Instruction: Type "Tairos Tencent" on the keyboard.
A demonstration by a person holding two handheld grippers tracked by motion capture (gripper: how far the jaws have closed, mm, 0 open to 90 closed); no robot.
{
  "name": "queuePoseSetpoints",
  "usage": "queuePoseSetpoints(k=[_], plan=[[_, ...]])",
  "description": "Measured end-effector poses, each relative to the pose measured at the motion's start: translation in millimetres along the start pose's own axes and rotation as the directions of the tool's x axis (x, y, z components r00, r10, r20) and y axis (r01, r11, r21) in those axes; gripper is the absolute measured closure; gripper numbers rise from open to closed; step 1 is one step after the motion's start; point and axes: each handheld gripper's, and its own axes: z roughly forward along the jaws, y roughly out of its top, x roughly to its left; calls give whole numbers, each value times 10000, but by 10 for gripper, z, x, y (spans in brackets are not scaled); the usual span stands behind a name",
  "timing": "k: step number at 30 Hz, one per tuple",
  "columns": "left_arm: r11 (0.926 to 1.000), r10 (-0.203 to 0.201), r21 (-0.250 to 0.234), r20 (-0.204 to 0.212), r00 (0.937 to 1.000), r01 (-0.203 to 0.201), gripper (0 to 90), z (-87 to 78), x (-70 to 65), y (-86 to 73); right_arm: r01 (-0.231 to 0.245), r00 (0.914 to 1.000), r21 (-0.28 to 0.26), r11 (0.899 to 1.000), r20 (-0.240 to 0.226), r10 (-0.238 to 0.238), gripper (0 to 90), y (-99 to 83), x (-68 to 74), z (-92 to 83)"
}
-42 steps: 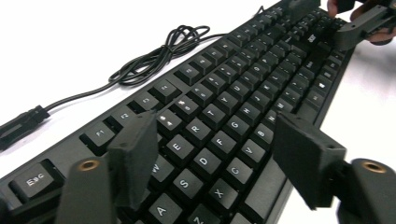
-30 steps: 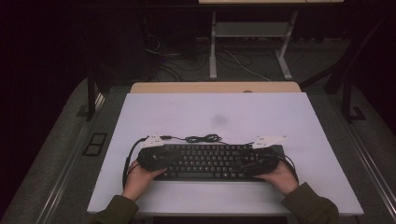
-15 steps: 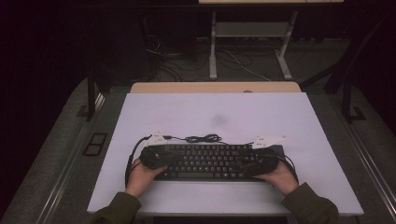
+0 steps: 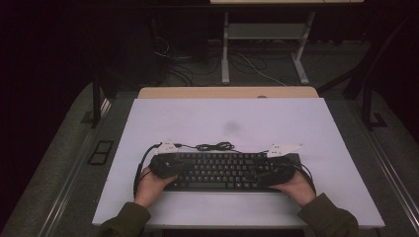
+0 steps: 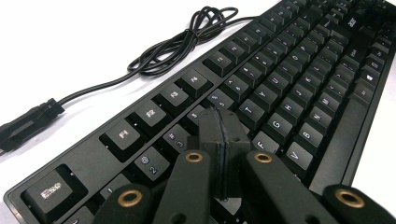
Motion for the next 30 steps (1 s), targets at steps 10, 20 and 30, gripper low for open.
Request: queuePoseSetpoints(k=[10, 20, 30], plan=[[9999, 67, 155, -63, 10000, -66, 890, 22, -27, 1, 8, 10000, -16, 10000, 9, -8, 280, 3, 0, 2], [9999, 56, -89, 103, 9999, -55, 864, -24, -45, 12, 28, 9999, -38, 10000, -102, -28, 281, 32, 19, 58], [9995, -63, -294, 190, 9998, 69, 652, -93, -52, -6, 22, 9988, -53, 10000, -489, -24, 345, 103, 42, 124]])
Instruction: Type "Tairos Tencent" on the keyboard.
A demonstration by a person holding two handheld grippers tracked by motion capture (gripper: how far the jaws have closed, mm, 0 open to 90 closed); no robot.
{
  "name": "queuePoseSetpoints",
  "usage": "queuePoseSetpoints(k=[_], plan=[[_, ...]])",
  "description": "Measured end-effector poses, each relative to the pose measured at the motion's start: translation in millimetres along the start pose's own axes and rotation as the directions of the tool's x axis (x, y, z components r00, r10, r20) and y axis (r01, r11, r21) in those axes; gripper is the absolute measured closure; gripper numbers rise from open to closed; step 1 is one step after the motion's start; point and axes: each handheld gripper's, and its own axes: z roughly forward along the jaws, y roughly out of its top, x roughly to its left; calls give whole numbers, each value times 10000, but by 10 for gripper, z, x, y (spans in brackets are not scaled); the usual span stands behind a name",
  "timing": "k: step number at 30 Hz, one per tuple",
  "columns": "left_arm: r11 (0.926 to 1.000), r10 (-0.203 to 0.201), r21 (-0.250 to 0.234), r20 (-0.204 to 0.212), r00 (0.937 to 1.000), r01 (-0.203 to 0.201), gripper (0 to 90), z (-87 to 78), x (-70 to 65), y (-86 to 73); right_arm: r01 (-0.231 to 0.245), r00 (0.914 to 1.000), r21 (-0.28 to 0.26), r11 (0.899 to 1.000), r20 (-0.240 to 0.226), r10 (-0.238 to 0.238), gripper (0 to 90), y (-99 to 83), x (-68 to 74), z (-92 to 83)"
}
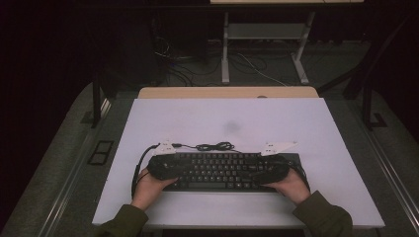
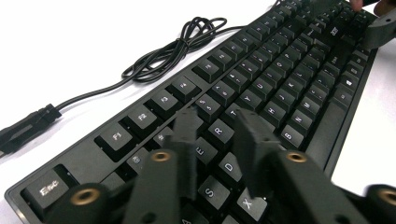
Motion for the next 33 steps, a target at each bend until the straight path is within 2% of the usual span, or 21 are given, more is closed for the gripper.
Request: queuePoseSetpoints(k=[11, 16, 28, 33], plan=[[10000, 94, 24, 180, 9998, -95, 398, -19, -62, -25, 65, 9995, 0, 10000, -313, -65, 534, 120, 33, 98], [9997, 230, 22, 147, 9996, -231, 313, -17, -96, -23, 149, 9987, 118, 9998, -493, -144, 645, 172, 60, 171], [9999, 111, -67, -72, 9999, -112, 138, 9, -100, -27, 348, 9973, 236, 9991, -651, -332, 886, 266, 109, 288], [10000, 78, 49, -150, 9999, -78, 69, 29, -99, -25, 462, 9953, 355, 9983, -864, -430, 893, 283, 152, 344]])
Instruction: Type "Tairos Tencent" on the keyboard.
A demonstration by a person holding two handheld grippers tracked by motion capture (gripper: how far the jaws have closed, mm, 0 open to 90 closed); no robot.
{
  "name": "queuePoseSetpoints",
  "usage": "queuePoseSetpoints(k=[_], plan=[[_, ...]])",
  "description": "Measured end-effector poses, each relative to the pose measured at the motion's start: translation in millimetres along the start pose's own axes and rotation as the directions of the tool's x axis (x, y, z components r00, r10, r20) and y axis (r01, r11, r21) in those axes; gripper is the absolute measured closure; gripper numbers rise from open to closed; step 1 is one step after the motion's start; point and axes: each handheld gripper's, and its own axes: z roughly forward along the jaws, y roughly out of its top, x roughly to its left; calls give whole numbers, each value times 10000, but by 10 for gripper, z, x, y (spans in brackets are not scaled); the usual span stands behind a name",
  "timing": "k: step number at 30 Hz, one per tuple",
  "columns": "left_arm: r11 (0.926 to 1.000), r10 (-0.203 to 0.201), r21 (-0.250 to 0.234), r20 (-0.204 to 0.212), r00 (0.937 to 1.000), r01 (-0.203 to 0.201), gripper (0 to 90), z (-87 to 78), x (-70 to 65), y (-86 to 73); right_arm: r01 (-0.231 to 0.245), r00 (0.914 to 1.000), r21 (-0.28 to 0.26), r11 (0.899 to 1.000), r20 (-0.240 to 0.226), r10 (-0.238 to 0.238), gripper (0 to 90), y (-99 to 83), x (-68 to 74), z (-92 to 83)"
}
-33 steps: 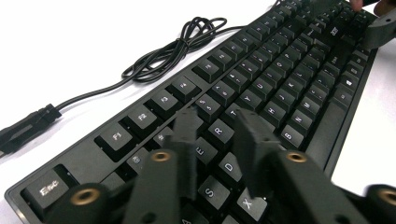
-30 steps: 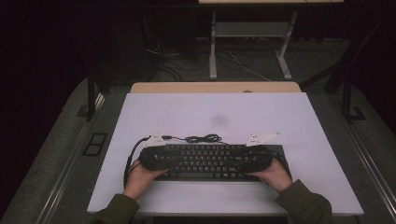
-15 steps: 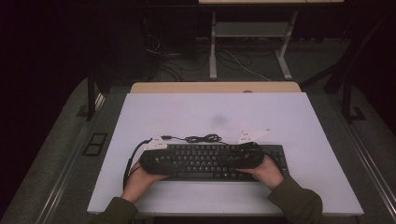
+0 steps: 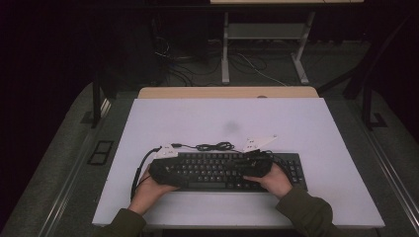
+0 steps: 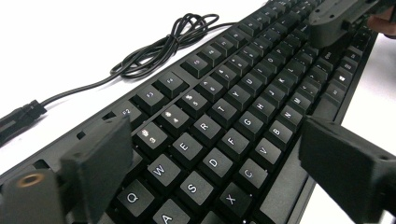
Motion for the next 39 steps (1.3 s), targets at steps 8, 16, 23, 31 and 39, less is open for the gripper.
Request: queuePoseSetpoints(k=[8, 16, 23, 31, 39], plan=[[9999, -128, -31, 15, 9999, 128, 4, 10, 10, 2, 140, 9998, 209, 9997, -158, -137, 892, 24, 51, 132], [9999, -132, 39, 85, 9999, 131, 4, 37, 13, -4, 291, 9990, 481, 9984, -356, -274, 892, 36, 119, 270], [9999, -126, 69, 84, 9999, 125, 5, 47, 17, -7, 369, 9985, 730, 9966, -420, -339, 892, 41, 159, 386], [9999, -131, 60, 100, 9999, 130, 6, 41, 23, -8, 457, 9980, 954, 9944, -471, -413, 892, 31, 191, 459], [9999, -118, 69, 113, 9999, 117, 6, 50, 19, -7, 454, 9982, 1071, 9932, -443, -409, 892, 15, 199, 481]])
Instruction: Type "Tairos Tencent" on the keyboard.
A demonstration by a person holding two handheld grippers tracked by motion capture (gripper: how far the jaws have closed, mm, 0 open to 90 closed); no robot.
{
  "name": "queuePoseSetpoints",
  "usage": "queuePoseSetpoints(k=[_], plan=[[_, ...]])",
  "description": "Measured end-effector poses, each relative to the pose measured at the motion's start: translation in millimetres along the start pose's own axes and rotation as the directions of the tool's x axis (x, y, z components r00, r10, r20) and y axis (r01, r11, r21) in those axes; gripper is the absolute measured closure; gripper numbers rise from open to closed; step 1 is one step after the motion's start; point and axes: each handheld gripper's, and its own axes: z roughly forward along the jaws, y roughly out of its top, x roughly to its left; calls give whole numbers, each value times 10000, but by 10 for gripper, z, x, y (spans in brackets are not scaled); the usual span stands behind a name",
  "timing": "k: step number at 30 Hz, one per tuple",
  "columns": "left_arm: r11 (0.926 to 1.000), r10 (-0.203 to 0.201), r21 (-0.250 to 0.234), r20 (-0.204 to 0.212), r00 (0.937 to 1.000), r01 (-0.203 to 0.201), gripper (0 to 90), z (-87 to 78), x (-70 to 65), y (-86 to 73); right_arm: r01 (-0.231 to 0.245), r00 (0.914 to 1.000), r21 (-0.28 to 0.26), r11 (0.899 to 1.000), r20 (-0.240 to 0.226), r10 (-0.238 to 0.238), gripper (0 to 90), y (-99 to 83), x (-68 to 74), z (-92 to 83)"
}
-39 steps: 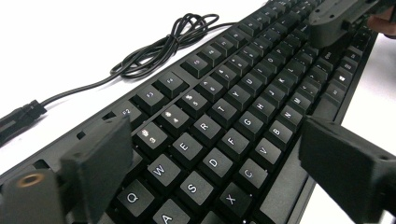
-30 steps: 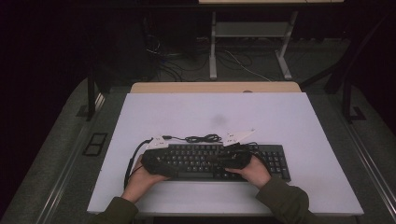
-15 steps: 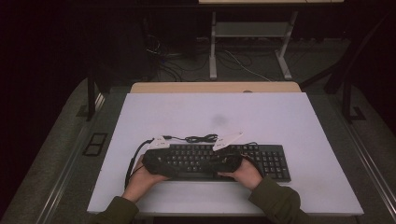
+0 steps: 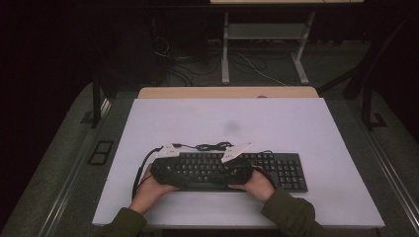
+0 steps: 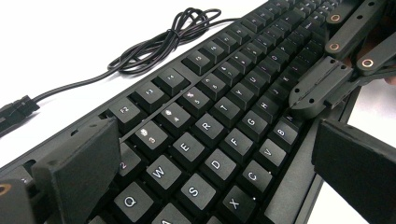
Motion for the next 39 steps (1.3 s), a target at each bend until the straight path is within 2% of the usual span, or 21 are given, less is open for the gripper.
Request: queuePoseSetpoints(k=[13, 19, 25, 31, 39], plan=[[10000, 16, 5, 17, 10000, -17, 33, -13, 1, 1, 8, 10000, -83, 10000, 63, -7, 885, 16, 1, -33], [10000, 26, -13, 40, 10000, -26, 49, -27, 4, 4, -11, 10000, -189, 9998, 61, 12, 839, 20, -5, -56], [9999, 89, -80, 59, 9999, -89, 102, -52, 4, 7, -115, 9999, -378, 9992, 110, 119, 748, 17, -35, -97], [9999, 74, -146, 134, 9999, -72, 171, -78, 6, 12, -198, 9995, -593, 9980, 239, 213, 616, 12, -65, -135], [9994, 266, -247, 330, 9991, -258, 365, -123, 5, 20, -348, 9985, -812, 9961, 401, 381, 487, -1, -116, -196]])
